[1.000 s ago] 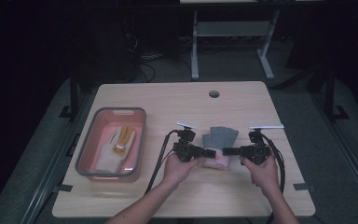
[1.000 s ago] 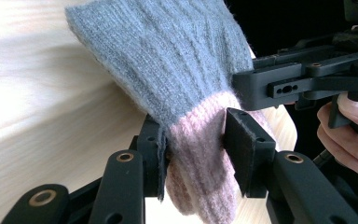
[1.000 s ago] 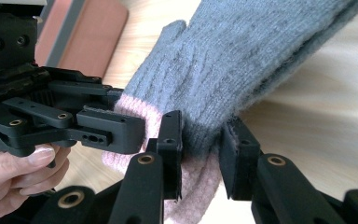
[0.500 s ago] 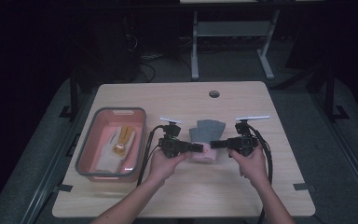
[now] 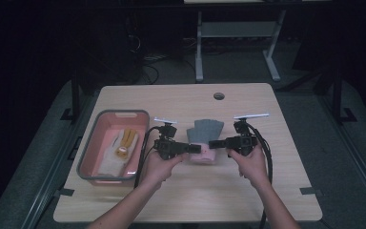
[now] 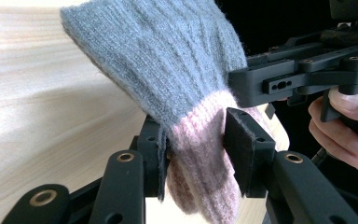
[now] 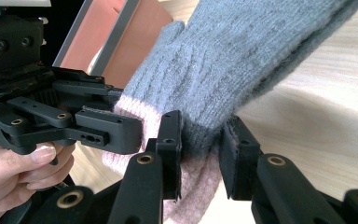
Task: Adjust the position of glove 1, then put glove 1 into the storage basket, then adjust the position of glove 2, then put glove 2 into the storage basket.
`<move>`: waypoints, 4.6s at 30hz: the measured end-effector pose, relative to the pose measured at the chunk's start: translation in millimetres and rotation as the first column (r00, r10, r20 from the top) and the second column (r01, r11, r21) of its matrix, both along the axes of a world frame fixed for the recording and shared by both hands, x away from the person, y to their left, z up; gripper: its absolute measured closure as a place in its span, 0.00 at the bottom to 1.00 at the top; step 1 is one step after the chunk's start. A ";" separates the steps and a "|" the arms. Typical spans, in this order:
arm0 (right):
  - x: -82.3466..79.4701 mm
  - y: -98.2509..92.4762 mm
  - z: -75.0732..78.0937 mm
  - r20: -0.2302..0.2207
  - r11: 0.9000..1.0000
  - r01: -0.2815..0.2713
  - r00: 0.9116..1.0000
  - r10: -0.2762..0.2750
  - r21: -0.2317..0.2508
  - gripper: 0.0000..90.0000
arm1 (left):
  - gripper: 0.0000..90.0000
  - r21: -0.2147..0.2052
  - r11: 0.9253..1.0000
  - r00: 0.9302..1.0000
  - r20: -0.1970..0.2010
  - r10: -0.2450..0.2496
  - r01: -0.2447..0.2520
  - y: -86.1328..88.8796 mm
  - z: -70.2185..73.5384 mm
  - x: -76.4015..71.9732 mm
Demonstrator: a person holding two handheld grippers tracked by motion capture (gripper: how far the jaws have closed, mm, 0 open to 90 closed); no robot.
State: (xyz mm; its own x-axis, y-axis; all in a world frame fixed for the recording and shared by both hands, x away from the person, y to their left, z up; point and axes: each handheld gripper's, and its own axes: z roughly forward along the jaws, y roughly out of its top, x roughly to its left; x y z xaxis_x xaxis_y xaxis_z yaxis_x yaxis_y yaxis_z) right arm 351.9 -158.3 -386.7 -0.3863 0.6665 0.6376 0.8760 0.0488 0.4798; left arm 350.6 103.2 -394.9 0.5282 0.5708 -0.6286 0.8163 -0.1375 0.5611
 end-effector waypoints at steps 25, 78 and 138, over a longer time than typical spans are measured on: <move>9.7 28.5 8.8 0.006 0.999 -0.044 0.999 0.044 -0.001 0.79 | 0.67 0.006 1.000 0.999 0.015 0.029 -0.029 29.2 10.8 -0.3; 36.8 130.7 41.4 0.048 0.983 -0.182 0.982 0.181 0.014 0.78 | 0.69 0.009 0.988 0.986 0.070 0.151 -0.151 131.4 48.7 -7.8; 54.8 265.8 21.5 0.015 0.937 -0.347 0.938 0.347 0.028 0.78 | 0.71 0.134 0.957 0.967 0.034 0.254 -0.256 251.8 43.0 -24.0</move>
